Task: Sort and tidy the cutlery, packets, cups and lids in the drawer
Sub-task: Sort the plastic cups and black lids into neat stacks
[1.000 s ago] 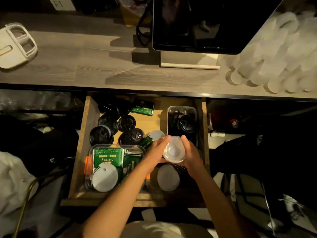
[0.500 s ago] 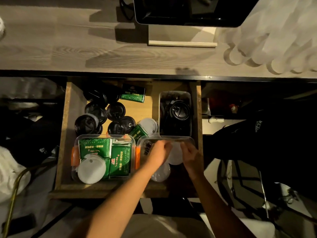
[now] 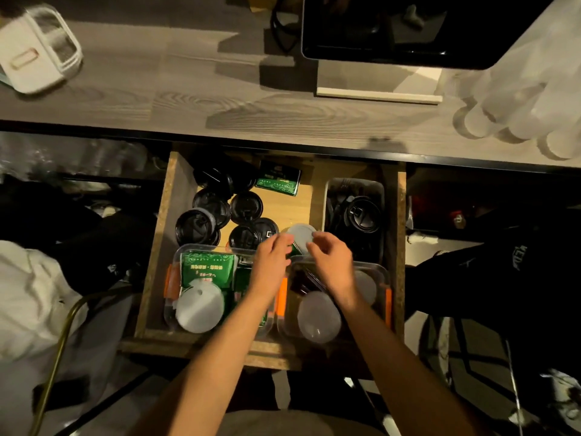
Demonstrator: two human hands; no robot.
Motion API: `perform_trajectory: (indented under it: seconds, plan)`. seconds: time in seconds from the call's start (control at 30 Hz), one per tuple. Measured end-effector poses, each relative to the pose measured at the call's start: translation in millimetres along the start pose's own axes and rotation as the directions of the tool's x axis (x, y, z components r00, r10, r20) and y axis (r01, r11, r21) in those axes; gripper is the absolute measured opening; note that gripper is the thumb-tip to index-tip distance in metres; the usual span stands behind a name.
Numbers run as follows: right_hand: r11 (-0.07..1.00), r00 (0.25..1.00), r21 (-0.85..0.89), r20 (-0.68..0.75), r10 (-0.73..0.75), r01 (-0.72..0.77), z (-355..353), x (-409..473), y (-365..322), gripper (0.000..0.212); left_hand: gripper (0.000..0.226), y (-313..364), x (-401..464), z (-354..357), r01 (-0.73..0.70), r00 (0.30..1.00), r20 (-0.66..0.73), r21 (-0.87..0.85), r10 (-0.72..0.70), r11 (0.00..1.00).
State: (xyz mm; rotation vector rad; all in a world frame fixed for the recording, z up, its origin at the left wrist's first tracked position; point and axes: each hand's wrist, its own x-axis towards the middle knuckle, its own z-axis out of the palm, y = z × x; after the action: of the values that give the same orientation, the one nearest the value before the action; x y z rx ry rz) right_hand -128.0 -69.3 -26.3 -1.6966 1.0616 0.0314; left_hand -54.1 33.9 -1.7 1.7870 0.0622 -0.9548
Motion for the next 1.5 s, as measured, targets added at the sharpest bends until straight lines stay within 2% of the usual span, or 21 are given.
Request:
perform_trajectory:
  seconds: [0.17, 0.3, 0.37, 0.4, 0.47, 0.57, 0.67, 0.73, 0.83, 0.9, 0.97, 1.03, 1.1, 1.2, 1.27, 1.37, 1.5]
  plan:
    - [0.930, 0.988, -0.368, 0.144, 0.050, 0.007, 45, 48, 0, 0.044, 0.020, -12, 25, -44, -0.024, 0.996, -0.087, 0.060, 0.029, 0.998]
    - [0.858, 0.952, -0.509, 0.228, 0.203, -0.061, 65, 71, 6, 0.018, 0.018, -23, 39, -69, -0.015, 0.997, -0.072, 0.008, 0.016, 1.000]
    - [0.836, 0.961, -0.546, 0.196, 0.196, -0.059, 68, 74, 9, 0.010, 0.018, -24, 42, -76, -0.004, 0.999, -0.042, -0.037, 0.002, 0.999]
    - [0.855, 0.972, -0.516, 0.170, 0.164, -0.054, 69, 74, 10, 0.009, 0.018, -25, 44, -80, 0.000, 1.000, -0.022, -0.051, -0.002, 0.999]
    - [0.939, 0.993, -0.341, 0.092, 0.071, -0.036, 63, 66, 2, 0.015, 0.018, -25, 43, -88, -0.007, 1.000, 0.013, -0.052, 0.008, 0.999]
    - [0.993, 0.997, -0.096, -0.037, -0.070, 0.066, 49, 42, -23, 0.023, 0.034, -16, 36, -101, -0.080, 0.994, 0.077, -0.008, 0.081, 0.997]
    - [0.977, 0.987, 0.156, 0.044, -0.153, 0.145, 45, 16, -44, 0.022, 0.039, -2, 28, -111, -0.135, 0.981, 0.144, 0.040, 0.127, 0.990]
    - [0.951, 0.974, 0.252, 0.087, -0.208, 0.180, 45, -1, -58, 0.025, 0.037, 3, 22, -119, -0.147, 0.973, 0.189, 0.073, 0.131, 0.986]
    - [0.884, 0.993, 0.457, 0.008, -0.114, 0.098, 57, -22, -75, 0.036, 0.026, 4, 15, -131, -0.124, 0.960, 0.267, 0.111, 0.090, 0.986]
    - [0.838, 1.000, 0.546, 0.025, -0.016, -0.001, 71, -33, -77, 0.032, 0.015, -2, 9, -137, -0.133, 0.964, 0.248, 0.144, 0.094, 0.981]
    - [0.863, 0.997, 0.502, 0.077, 0.023, -0.058, 88, -41, -69, 0.016, 0.016, -14, 6, -142, -0.132, 0.977, 0.194, 0.194, 0.094, 0.972]
    - [0.886, 0.991, 0.449, 0.112, 0.069, -0.112, 99, -49, -52, 0.017, 0.023, -25, 1, -146, -0.121, 0.974, 0.220, 0.270, 0.061, 0.955]
    - [0.906, 0.989, 0.398, 0.086, 0.117, -0.142, 105, -57, -35, 0.017, 0.024, -34, -4, -154, -0.107, 0.972, 0.234, 0.310, 0.034, 0.945]
    - [0.946, 0.980, 0.256, 0.051, 0.192, -0.198, 114, -64, -7, 0.018, 0.019, -50, -6, -171, -0.034, 0.994, 0.104, 0.175, 0.015, 0.984]
    - [0.954, 0.970, 0.174, 0.051, 0.239, -0.244, 121, -67, 5, 0.022, 0.016, -59, -6, -180, -0.066, 0.998, 0.016, 0.177, 0.064, 0.982]
    - [0.981, 0.981, -0.006, 0.018, 0.194, -0.194, 129, -68, 12, 0.029, 0.014, -65, -7, -185, -0.102, 0.994, -0.008, 0.203, 0.106, 0.974]
    - [0.974, 0.995, -0.217, -0.085, 0.046, -0.064, 137, -75, 7, 0.048, 0.017, -67, -8, -185, -0.133, 0.991, 0.020, 0.221, 0.131, 0.966]
